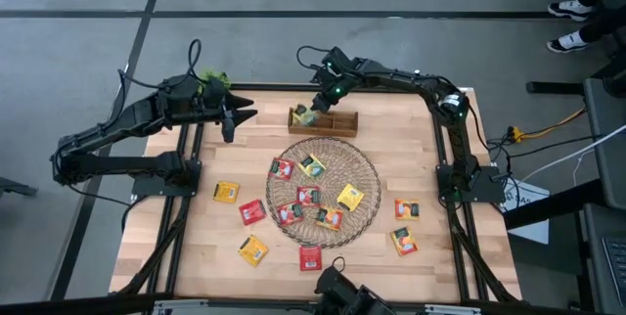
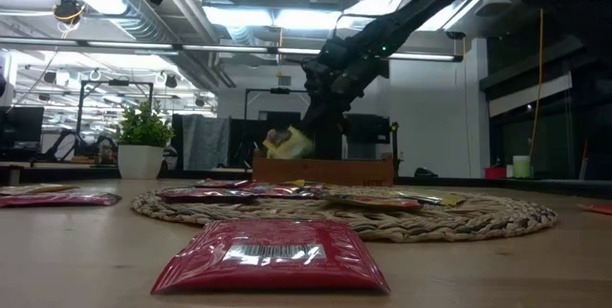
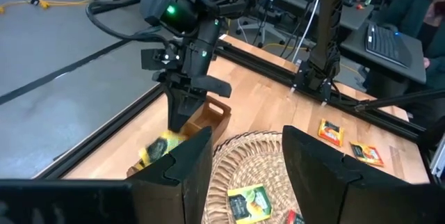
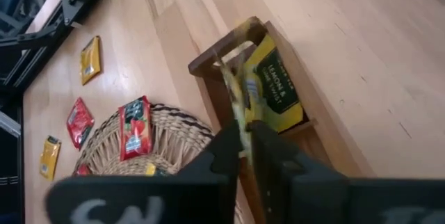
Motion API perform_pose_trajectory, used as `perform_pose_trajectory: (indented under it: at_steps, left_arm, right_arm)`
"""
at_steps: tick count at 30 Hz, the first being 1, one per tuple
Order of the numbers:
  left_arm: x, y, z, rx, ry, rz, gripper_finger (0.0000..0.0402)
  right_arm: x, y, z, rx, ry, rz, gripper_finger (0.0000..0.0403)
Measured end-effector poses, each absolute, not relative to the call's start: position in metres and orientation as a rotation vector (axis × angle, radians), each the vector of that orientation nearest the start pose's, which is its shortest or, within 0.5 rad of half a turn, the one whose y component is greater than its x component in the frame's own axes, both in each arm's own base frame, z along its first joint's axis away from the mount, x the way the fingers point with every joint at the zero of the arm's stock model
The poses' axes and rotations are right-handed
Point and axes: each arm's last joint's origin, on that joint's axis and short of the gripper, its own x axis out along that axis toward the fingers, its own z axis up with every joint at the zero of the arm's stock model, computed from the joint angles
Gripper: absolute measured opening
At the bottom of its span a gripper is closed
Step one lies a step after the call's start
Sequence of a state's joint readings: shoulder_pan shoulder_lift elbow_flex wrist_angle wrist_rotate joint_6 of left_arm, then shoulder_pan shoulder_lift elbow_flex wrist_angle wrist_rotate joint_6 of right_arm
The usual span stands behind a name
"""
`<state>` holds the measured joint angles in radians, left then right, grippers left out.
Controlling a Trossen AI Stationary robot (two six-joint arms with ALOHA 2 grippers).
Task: Pick & Place Tea
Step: Put the middle yellow tea bag into the left of the wooden organizer, then put the bottom yellow tea bag into the left of the wooden organizer
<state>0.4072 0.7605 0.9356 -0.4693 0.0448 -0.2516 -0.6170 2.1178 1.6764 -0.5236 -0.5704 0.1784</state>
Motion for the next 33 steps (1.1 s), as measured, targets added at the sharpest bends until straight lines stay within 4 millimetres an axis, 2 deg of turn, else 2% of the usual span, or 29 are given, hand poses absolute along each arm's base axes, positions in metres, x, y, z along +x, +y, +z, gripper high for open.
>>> perform_pose_trajectory:
  at_steps: [7, 16, 21, 30, 33]
  left_arm:
    - [0.140, 0.059, 0.359, -0.313, 0.239, 0.394, 0.0169]
    - [0.140, 0.059, 0.359, -0.313, 0.239, 0.395, 0.0169]
    - [0.140, 0.059, 0.360, -0.312, 0.239, 0.394, 0.0169]
    - [0.140, 0.059, 0.359, -0.312, 0.239, 0.396, 0.0169]
    - [0.140, 0.059, 0.359, -0.312, 0.240, 0.396, 0.0169]
  right_arm:
    - [0.382, -0.252, 0.203, 0.707, 0.800, -0.115, 0.0085]
    - [0.382, -0.252, 0.203, 0.698, 0.794, -0.100, 0.0089]
    - [0.388, -0.248, 0.211, 0.673, 0.757, -0.034, 0.0089]
    - [0.409, -0.210, 0.211, 0.548, 0.779, 0.118, 0.0088]
    - [0.415, -0.196, 0.210, 0.519, 0.793, 0.155, 0.0073]
